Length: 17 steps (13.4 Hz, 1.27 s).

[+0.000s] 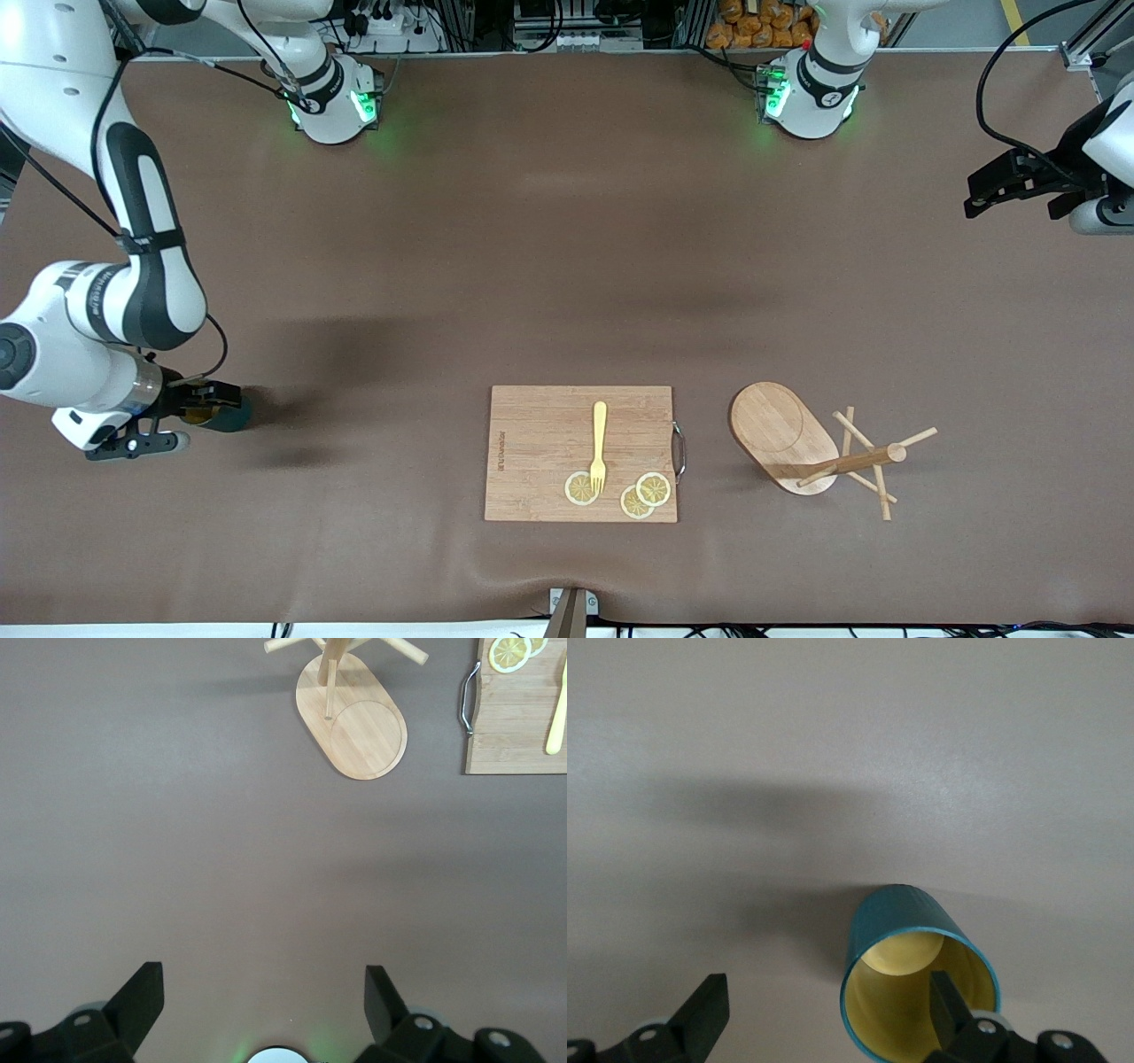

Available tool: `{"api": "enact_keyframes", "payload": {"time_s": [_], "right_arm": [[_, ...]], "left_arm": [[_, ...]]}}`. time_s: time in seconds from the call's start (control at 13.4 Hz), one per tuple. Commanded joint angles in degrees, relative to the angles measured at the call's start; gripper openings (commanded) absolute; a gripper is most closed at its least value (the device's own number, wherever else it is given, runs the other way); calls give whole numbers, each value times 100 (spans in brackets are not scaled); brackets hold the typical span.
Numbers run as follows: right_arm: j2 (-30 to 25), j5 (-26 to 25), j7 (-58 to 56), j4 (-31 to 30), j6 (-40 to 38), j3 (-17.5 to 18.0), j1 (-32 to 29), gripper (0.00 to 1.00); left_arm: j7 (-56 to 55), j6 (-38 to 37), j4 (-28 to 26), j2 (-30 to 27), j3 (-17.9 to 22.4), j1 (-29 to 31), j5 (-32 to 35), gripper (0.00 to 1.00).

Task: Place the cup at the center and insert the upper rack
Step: 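Reach the right gripper to the teal mug and grasp its rim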

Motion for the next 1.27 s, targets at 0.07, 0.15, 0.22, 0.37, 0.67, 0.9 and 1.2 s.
{"api": "enact_keyframes", "payload": {"time_s": [0.07,0.15,0.22,0.37,0.67,0.9,1.2], "right_arm": [[154,66,-122,78,-12,37,-90,100],[198,66,-113,78,-12,37,-108,100],[216,75,-122,69,-21,37,-151,100],[321,75,-192,60,-29,37,-178,100],[339,75,-210,60,-100,37,-187,49],[330,75,-316,78,-424,37,-161,0],[321,83,-298,95,-530,55,-126,0]], "left_arm": [[-54,-51,96,48,-29,41,-111,100],[-54,-51,88,48,-20,41,-111,100],[-54,-51,88,48,-20,41,-111,100],[-54,-42,96,48,-20,41,-111,100],[-54,-33,96,57,-20,41,-111,100],[-54,28,96,65,-20,49,-111,100],[-28,28,96,57,-20,58,-111,100]]}}
